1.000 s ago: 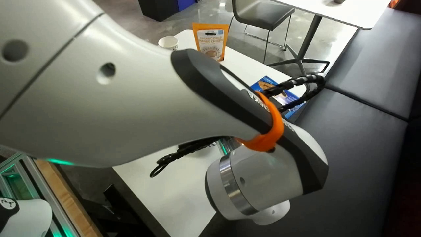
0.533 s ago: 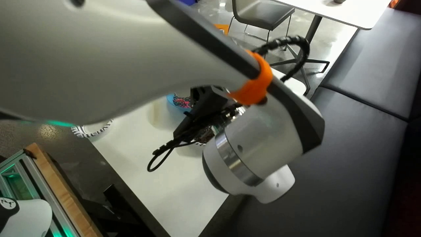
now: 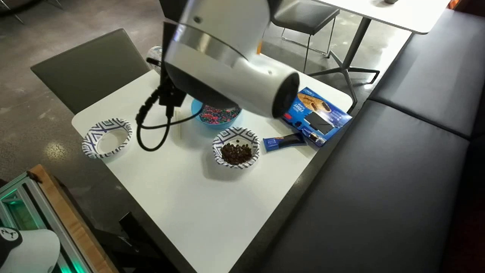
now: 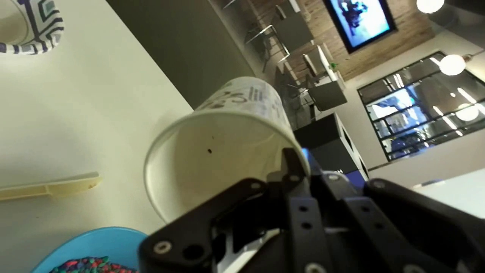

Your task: Pour the contents from the cup into the right white bowl

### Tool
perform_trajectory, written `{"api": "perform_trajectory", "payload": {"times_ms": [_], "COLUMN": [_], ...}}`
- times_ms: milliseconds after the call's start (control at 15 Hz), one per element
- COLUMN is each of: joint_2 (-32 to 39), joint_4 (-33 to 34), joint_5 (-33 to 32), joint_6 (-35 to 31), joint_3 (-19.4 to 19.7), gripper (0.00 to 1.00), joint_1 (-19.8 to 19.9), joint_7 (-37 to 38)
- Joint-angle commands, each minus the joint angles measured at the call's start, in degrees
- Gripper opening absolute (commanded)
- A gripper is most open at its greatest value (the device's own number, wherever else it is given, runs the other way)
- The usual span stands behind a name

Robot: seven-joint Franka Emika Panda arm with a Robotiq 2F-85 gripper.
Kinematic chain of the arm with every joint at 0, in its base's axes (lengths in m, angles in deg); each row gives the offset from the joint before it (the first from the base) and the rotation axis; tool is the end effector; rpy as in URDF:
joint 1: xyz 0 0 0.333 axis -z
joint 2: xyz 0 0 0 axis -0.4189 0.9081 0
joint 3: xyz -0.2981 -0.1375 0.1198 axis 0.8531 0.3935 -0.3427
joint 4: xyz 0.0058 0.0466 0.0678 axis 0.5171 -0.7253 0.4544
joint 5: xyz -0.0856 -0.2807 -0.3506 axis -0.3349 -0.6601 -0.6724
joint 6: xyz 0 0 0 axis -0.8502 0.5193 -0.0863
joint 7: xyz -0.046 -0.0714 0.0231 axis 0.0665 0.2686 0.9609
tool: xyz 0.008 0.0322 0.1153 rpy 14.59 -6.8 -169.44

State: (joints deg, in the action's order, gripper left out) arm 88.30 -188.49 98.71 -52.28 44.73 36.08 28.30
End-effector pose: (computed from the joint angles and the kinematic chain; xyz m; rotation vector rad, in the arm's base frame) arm 0.5734 -0.1563 0.2860 -1.7707 0.5961 0.3066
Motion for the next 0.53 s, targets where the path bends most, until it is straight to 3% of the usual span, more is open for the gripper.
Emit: {"api": "perform_trajectory", "payload": {"times_ms": [0,467], "joint_2": [-7.76,-9.04], "joint_4": [-5.99,-6.63], "joint_5": [-4.11,-12.50], "joint_6": [-11.33,-29.61], "joint_3": [-4.34,-15.74], "gripper": [0.01,0.01], "joint_1": [-5.32,-14.48], "joint_7": [-1.98,-1.40]}}
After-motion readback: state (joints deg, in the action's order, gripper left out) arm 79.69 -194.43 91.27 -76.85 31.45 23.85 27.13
